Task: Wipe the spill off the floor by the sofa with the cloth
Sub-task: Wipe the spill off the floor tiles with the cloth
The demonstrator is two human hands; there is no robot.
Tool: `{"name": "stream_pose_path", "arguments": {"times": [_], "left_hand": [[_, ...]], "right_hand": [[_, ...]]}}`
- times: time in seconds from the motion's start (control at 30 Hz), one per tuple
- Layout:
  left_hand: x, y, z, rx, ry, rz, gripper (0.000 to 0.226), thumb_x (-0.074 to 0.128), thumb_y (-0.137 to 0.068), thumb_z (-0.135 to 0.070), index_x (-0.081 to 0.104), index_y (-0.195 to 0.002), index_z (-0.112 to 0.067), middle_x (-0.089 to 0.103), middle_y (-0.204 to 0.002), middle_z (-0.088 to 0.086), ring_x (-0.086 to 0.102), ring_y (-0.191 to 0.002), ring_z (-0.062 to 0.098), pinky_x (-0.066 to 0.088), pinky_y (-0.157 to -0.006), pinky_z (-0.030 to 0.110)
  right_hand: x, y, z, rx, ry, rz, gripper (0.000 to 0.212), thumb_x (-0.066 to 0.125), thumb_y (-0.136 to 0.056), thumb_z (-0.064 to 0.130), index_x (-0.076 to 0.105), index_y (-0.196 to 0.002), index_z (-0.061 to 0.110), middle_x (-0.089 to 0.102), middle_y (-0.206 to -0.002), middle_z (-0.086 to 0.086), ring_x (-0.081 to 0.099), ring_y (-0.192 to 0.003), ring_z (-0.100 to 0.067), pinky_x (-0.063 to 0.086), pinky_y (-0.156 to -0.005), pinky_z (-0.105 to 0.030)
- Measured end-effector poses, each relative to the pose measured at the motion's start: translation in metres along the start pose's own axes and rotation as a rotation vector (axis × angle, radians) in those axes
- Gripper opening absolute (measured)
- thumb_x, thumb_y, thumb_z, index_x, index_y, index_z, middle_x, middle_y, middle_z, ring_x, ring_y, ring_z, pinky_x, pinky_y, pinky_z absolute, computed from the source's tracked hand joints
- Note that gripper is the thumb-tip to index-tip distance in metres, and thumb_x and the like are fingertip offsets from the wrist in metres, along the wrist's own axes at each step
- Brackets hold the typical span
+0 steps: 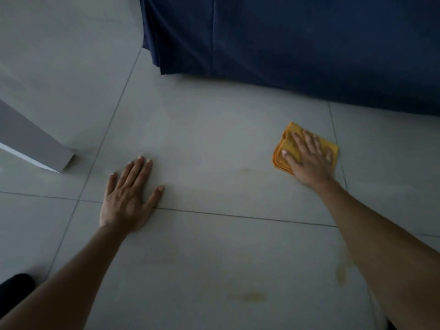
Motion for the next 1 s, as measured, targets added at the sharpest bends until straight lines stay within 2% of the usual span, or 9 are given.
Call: {"name": "stream_pose_path", "arguments": {"times": [0.2, 0.37, 0.47, 0.6, 0.77, 1.0], "left_hand": [[-0.002, 0.001, -0.001, 0.002, -0.008, -0.002, 0.075, 0.019, -0.087, -0.066, 0.015, -0.152, -0.031, 0.014, -0.16, -0.007, 0.013, -0.147, 0.014, 0.011, -0.118, 0.041], [0.0, 0.002, -0.002, 0.015, 0.016, 0.021, 0.074, 0.022, -0.088, -0.063, 0.019, -0.152, -0.027, 0.017, -0.159, -0.004, 0.017, -0.147, 0.017, 0.014, -0.117, 0.045], [-0.002, 0.021, 0.005, 0.005, 0.039, 0.055, 0.074, 0.021, -0.089, -0.062, 0.018, -0.153, -0.025, 0.015, -0.159, -0.004, 0.015, -0.147, 0.016, 0.013, -0.117, 0.046], [-0.005, 0.067, 0.021, 0.032, 0.015, 0.065, 0.072, 0.016, -0.091, -0.064, 0.017, -0.153, -0.028, 0.012, -0.159, -0.007, 0.009, -0.147, 0.011, 0.008, -0.118, 0.037], [-0.007, 0.07, 0.023, 0.017, 0.008, 0.056, 0.066, 0.023, -0.092, -0.058, 0.014, -0.153, -0.031, 0.009, -0.159, -0.01, 0.005, -0.147, 0.008, -0.001, -0.118, 0.029], [-0.006, 0.07, 0.024, 0.016, 0.007, 0.047, 0.066, 0.026, -0.093, -0.057, 0.014, -0.153, -0.03, 0.008, -0.16, -0.01, 0.004, -0.148, 0.008, 0.008, -0.12, 0.035]], "right_hand": [[-0.002, 0.029, -0.077, 0.17, -0.032, -0.026, 0.078, 0.015, -0.083, 0.074, 0.006, -0.153, 0.041, -0.001, -0.164, 0.009, 0.001, -0.151, -0.018, 0.003, -0.117, -0.055], [0.006, 0.058, -0.073, 0.28, -0.065, -0.048, 0.079, 0.014, -0.084, 0.073, 0.008, -0.154, 0.036, 0.003, -0.164, 0.004, 0.001, -0.151, -0.02, 0.004, -0.117, -0.058], [0.013, 0.074, -0.048, 0.274, -0.078, -0.051, 0.079, 0.015, -0.084, 0.073, 0.008, -0.154, 0.037, 0.002, -0.164, 0.005, 0.001, -0.151, -0.02, 0.002, -0.116, -0.059], [0.019, 0.084, 0.002, 0.194, -0.078, -0.046, 0.079, 0.014, -0.083, 0.073, 0.008, -0.154, 0.037, 0.002, -0.164, 0.005, -0.001, -0.151, -0.02, 0.003, -0.115, -0.06], [0.027, 0.076, 0.063, 0.108, -0.051, -0.071, 0.074, 0.019, -0.09, 0.071, 0.007, -0.154, 0.037, 0.001, -0.164, 0.004, -0.002, -0.151, -0.02, 0.002, -0.116, -0.059], [0.033, 0.049, 0.161, -0.019, -0.061, -0.074, 0.074, 0.024, -0.09, 0.069, 0.006, -0.154, 0.036, -0.002, -0.164, 0.004, -0.003, -0.151, -0.02, -0.001, -0.116, -0.059]]}}
Point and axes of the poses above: each hand's wrist, its own y-axis away from the middle knuckle, its own x-axis out of the palm, z = x × y, the point moved 4 cm from there along -y, towards the middle knuckle
